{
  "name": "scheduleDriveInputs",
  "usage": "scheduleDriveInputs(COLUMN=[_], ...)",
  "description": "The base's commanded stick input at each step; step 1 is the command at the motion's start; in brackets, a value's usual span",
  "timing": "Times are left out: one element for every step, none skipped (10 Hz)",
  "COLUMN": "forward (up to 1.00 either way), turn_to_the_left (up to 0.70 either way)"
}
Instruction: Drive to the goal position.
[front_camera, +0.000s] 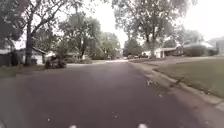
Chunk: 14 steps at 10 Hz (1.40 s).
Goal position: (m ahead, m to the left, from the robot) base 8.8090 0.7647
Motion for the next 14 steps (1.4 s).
scheduleDriveInputs(forward=[0.70, 0.70, 0.70, 0.70, 0.70, 0.70, 0.70, 0.70, 0.70, 0.70, 0.70, 0.70, 0.70, 0.70], turn_to_the_left=[0.00, 0.00, 0.00, 0.00, 0.00, 0.00, 0.00, 0.00, 0.00, 0.00, 0.00, 0.00, 0.00, 0.00])
